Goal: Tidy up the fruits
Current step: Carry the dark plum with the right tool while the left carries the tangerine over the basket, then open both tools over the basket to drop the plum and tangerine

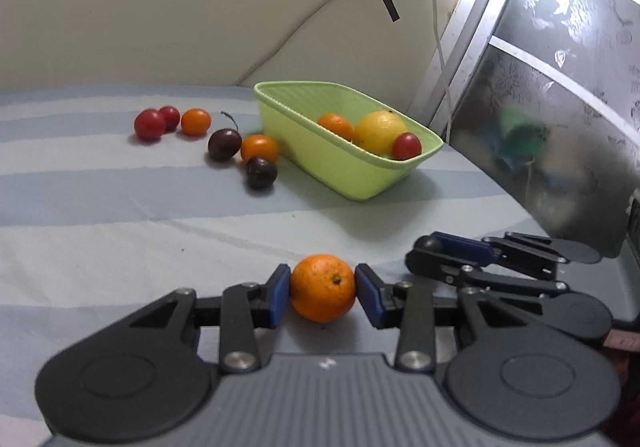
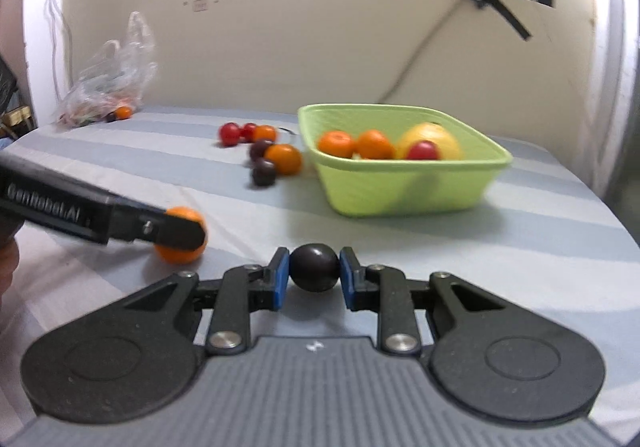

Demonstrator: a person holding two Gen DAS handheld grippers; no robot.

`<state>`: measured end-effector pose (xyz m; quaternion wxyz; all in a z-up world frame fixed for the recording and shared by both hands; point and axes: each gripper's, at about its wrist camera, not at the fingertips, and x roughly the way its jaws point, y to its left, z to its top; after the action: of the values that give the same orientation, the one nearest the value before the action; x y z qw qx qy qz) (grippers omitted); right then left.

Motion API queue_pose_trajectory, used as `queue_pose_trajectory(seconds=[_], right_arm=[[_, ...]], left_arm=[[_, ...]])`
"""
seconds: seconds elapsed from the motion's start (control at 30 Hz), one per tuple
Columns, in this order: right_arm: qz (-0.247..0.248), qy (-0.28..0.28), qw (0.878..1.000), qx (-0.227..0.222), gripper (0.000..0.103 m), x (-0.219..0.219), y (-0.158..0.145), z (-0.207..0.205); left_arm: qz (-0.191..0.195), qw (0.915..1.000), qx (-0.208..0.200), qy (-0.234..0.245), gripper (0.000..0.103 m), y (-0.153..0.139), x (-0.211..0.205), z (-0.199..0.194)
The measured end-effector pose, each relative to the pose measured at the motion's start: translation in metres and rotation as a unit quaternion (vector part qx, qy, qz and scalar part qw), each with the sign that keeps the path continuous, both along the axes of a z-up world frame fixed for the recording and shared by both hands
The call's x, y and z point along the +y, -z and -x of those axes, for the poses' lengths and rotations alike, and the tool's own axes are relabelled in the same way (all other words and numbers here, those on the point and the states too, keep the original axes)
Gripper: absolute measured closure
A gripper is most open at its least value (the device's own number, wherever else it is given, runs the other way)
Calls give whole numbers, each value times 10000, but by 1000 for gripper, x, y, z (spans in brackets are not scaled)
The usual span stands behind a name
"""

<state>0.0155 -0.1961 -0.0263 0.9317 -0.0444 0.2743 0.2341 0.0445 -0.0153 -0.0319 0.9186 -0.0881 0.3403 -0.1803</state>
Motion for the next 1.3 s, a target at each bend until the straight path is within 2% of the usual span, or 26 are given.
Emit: queue_pose_trajectory(seconds=[0.23, 0.43, 0.5, 0.53, 0.73, 0.87, 1.0, 1.13, 1.23, 1.3], right_arm=[[5, 62, 10000, 25, 72, -9, 9, 0], [11, -2, 10000, 74, 71, -10, 10, -1], [-26, -2, 10000, 92, 71, -12, 10, 0], [-27, -8, 10000, 93, 71, -12, 10, 1], [-53, -82, 9999, 29, 73, -16, 9, 5], [-194, 168, 9990, -371, 73, -26, -4, -4], [-618, 484, 9950, -615, 73, -43, -27, -35], [-771, 578, 9931, -672, 73, -44, -33, -66], [-673, 410, 9947, -665, 72, -33, -29, -78], [-576, 304, 9953, -721, 72, -26, -24, -80]], left_arm=[[-469, 9983, -312, -176, 56, 1, -10, 8], [-619, 9975, -290, -158, 56, 3, -15, 8], [-656, 9973, -302, -162, 60, 4, -15, 7], [-671, 9972, -307, -148, 66, 4, -16, 6], [-703, 9965, -449, 59, 67, -11, -22, -2], [-682, 9947, -738, 224, 66, -41, -32, -31], [-679, 9928, -958, 244, 66, -59, -45, -73], [-474, 9968, -640, 78, 66, -52, -45, -115], [-249, 9990, -375, -11, 66, -44, -38, -134], [-247, 9993, -276, -48, 65, -38, -36, -141]])
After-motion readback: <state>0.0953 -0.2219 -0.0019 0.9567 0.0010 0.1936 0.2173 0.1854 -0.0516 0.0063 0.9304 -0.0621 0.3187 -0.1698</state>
